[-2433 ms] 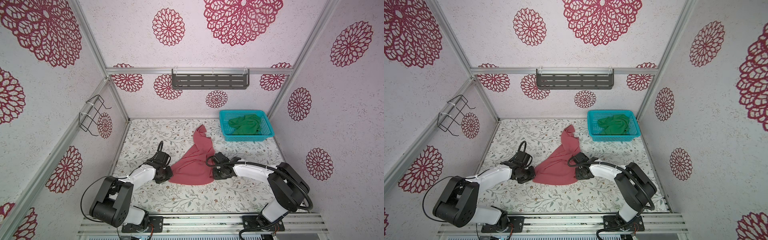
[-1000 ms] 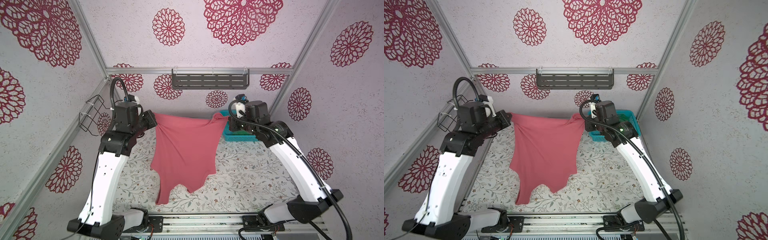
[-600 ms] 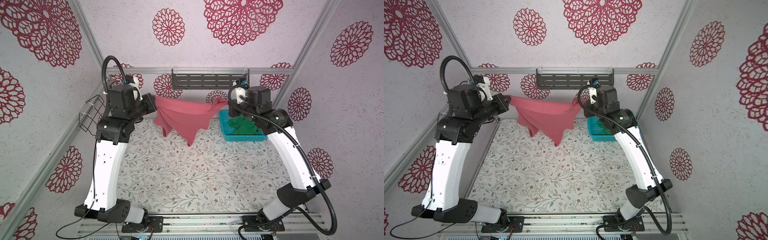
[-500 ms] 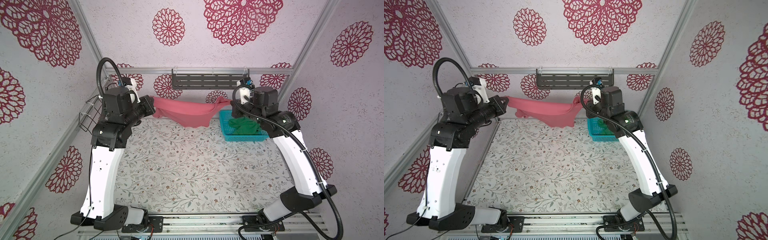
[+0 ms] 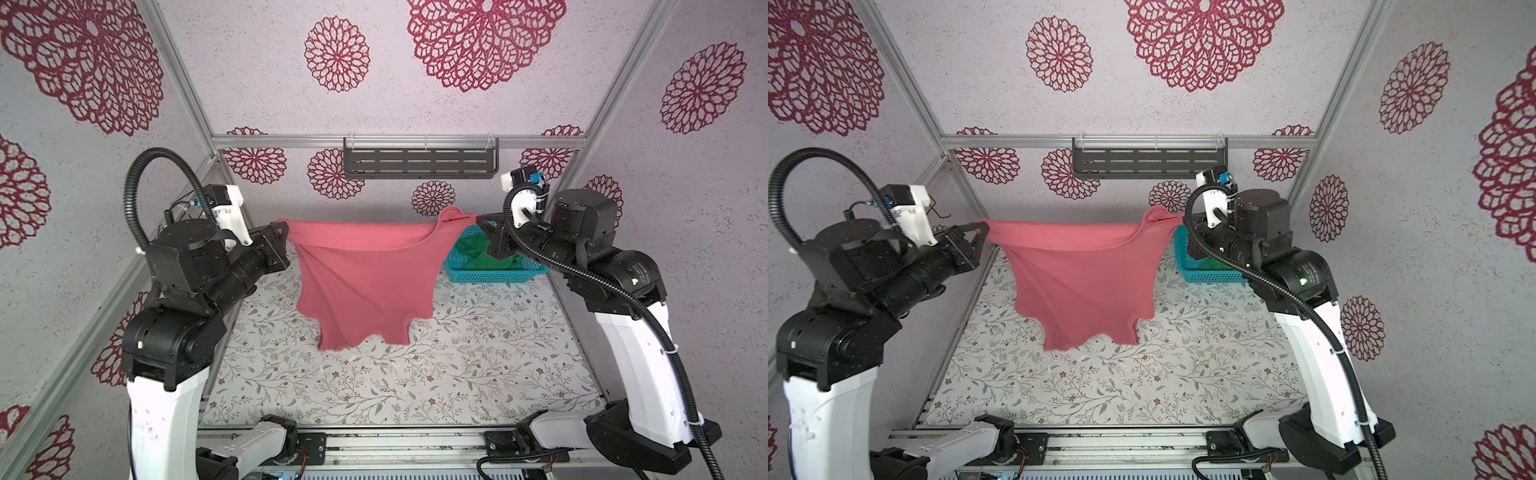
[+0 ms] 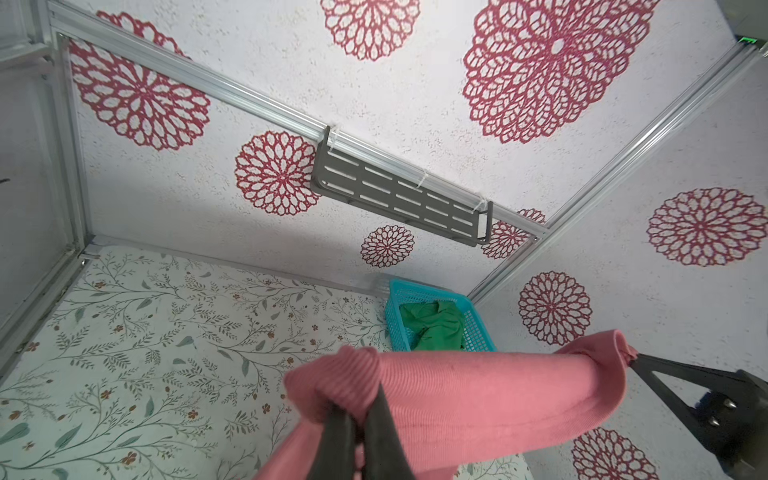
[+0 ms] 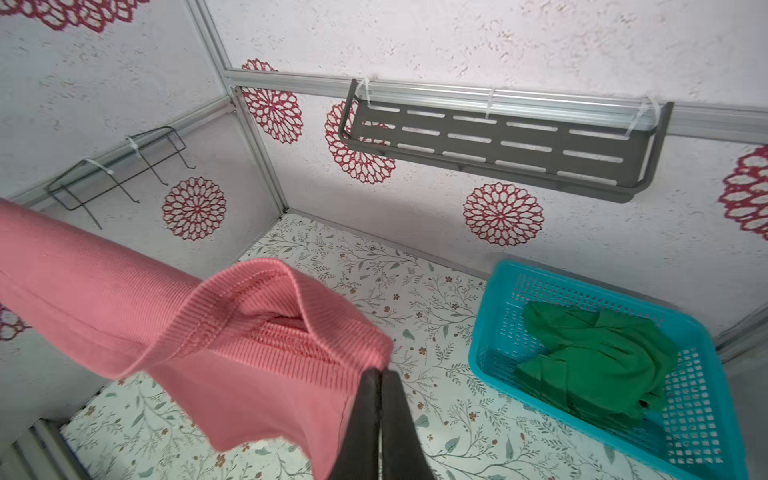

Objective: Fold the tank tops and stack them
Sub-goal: 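Lift the tank top high with both grippers, letting it hang open, then lower the hanging tank top flat onto the table with both grippers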

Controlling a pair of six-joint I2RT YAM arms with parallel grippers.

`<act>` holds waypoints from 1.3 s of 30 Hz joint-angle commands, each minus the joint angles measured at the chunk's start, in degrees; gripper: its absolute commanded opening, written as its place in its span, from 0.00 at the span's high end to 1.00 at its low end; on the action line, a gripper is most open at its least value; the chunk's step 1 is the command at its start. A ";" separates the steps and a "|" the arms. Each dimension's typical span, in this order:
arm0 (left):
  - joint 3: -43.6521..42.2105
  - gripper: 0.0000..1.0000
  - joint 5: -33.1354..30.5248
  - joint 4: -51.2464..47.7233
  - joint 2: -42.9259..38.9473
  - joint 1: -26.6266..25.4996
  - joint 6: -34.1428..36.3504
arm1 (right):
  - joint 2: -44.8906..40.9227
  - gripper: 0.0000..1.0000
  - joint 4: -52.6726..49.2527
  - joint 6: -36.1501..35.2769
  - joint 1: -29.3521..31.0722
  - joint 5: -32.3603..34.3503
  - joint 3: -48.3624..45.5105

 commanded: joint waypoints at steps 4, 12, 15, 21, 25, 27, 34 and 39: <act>3.24 1.00 -3.90 -4.96 -4.78 -0.30 0.63 | -3.81 1.00 0.93 5.63 0.23 -9.92 1.95; -5.26 1.00 -0.70 -7.06 -3.95 -0.13 3.10 | -2.13 1.00 5.10 7.55 0.14 -17.18 -5.06; -11.42 1.00 2.11 -2.64 -2.47 1.37 3.15 | 0.78 1.00 7.91 8.00 -0.17 -17.05 -8.50; -23.22 1.00 9.45 9.46 3.57 8.72 1.23 | 9.67 1.00 14.17 6.65 -0.74 -12.24 -13.19; -28.50 1.00 9.53 18.58 11.18 11.88 0.36 | 17.57 1.00 20.15 5.06 -1.30 -7.64 -14.32; -28.82 1.00 9.59 22.93 17.52 13.14 0.27 | 22.87 1.00 23.24 4.55 -1.76 -5.02 -13.15; -9.57 0.49 11.35 29.80 46.19 14.89 3.98 | 41.39 0.78 38.21 3.79 -3.31 2.54 -2.76; 5.66 0.16 7.47 17.63 55.84 14.65 5.92 | 45.41 0.21 30.61 2.29 -2.52 3.12 3.50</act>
